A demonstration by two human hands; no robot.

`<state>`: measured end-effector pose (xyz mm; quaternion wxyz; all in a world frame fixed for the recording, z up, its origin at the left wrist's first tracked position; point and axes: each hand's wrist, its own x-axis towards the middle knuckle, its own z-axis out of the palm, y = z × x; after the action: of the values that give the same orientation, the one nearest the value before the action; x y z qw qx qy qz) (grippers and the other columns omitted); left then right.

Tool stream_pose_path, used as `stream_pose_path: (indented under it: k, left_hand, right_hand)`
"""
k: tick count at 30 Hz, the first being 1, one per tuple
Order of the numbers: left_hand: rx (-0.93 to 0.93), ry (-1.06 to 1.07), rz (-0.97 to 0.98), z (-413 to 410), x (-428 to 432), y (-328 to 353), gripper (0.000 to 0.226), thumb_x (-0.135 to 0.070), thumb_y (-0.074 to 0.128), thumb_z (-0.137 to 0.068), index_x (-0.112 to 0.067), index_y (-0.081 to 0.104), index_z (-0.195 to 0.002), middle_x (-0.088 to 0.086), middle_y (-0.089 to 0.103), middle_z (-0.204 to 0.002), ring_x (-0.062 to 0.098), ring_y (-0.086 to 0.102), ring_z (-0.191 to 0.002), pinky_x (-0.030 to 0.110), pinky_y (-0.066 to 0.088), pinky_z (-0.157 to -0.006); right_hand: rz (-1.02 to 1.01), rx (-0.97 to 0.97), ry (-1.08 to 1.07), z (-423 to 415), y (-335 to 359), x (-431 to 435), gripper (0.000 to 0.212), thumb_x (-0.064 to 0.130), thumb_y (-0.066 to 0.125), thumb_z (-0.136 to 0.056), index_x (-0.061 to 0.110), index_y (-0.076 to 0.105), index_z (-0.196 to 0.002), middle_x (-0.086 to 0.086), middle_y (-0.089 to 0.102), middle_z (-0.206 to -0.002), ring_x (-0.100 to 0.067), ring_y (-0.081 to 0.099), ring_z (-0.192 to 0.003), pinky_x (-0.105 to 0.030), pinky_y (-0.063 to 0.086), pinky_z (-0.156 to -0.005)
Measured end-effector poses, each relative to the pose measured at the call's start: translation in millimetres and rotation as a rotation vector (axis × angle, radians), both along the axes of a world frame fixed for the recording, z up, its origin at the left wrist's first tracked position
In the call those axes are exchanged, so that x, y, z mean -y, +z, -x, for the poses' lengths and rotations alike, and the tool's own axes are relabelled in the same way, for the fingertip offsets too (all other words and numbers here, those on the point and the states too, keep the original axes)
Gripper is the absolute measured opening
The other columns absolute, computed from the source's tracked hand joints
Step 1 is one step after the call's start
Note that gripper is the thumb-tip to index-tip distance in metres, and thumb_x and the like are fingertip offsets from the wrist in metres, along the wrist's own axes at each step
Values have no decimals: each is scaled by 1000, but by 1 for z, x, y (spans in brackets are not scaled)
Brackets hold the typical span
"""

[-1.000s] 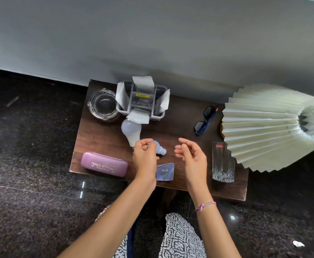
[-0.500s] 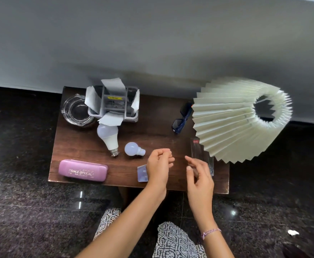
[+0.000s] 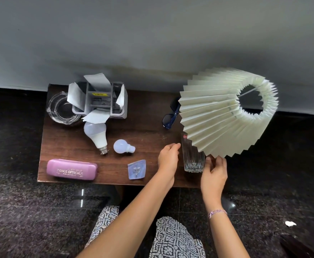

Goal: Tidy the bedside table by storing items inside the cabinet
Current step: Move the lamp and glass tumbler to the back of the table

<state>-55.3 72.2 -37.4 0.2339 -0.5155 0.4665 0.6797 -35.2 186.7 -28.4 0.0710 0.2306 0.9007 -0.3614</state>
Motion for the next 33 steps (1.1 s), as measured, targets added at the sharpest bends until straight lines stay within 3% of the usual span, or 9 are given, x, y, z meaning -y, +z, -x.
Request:
stream_pose_path:
  k: [5, 7, 9, 13, 15, 17, 22, 25, 33]
  left_hand:
    - [7, 23, -11, 4, -7, -7, 20, -29, 52, -90, -20, 62, -105, -7, 62, -90, 15, 59, -99, 38, 45, -99]
    - [-14, 38, -29, 3, -10, -7, 11, -30, 52, -90, -25, 61, -88, -5, 65, -90, 15, 61, -96, 34, 47, -94]
    - [-35, 67, -48, 2, -11, -7, 11, -30, 52, -90, -26, 60, -84, -2, 66, -93, 15, 62, -97, 30, 48, -88]
    - [-27, 98, -65, 3, -13, -7, 18, -29, 51, -91, -16, 64, -91, 4, 67, -99, 16, 63, -97, 26, 47, -85]
    - [-19, 89, -60, 4, -13, -8, 25, -29, 51, -91, -10, 65, -100, 7, 68, -103, 18, 63, -99, 26, 47, -86]
    - [-16, 92, -55, 4, -13, -8, 28, -29, 51, -91, -7, 66, -102, 10, 68, -105, 20, 64, -100, 26, 48, -86]
    - [15, 127, -37, -1, -6, -7, 23, -27, 53, -90, -10, 68, -90, 11, 69, -99, 21, 66, -97, 26, 51, -85]
    - [20, 150, -21, -8, -1, -6, 22, -24, 53, -90, -11, 69, -82, 7, 70, -88, 17, 67, -86, 21, 52, -75]
    - [43, 123, 50, -13, 27, 3, 20, -16, 51, -89, -7, 68, -82, 5, 68, -76, 12, 66, -72, 18, 53, -64]
  right_hand:
    - [73, 33, -50, 12, -7, -2, 21, 2, 49, -92, 1, 60, -74, -20, 56, -100, -29, 53, -92, -40, 43, -90]
    - [74, 16, -69, 15, -5, 0, 44, 0, 51, -90, 27, 38, -57, -9, 49, -82, -18, 45, -78, -33, 38, -75]
    - [68, 29, -80, 18, -5, -1, 53, 0, 53, -88, 33, 26, -57, 6, 40, -69, -13, 38, -64, -27, 30, -69]
    - [58, 98, -69, 20, -9, -7, 38, 4, 58, -87, 22, 42, -58, 6, 44, -69, -15, 45, -70, -24, 33, -68]
    - [73, 109, -51, 21, -10, -11, 13, 5, 60, -87, -1, 63, -76, -6, 51, -81, -17, 49, -77, -24, 36, -71]
    - [62, 123, -30, 22, -12, -14, 20, 6, 60, -87, -13, 63, -91, -8, 51, -86, -16, 48, -79, -23, 35, -72]
    - [145, 146, -84, 22, -10, -11, 14, 12, 63, -87, -3, 63, -87, 0, 56, -77, -13, 52, -68, -30, 43, -71]
    - [155, 149, -90, 17, -11, -5, 20, 15, 63, -88, -5, 67, -89, -12, 66, -85, -24, 61, -78, -37, 49, -81]
    - [224, 164, -71, 6, -7, 19, 24, 28, 62, -88, 11, 71, -102, -2, 68, -98, -7, 56, -88, -21, 42, -84]
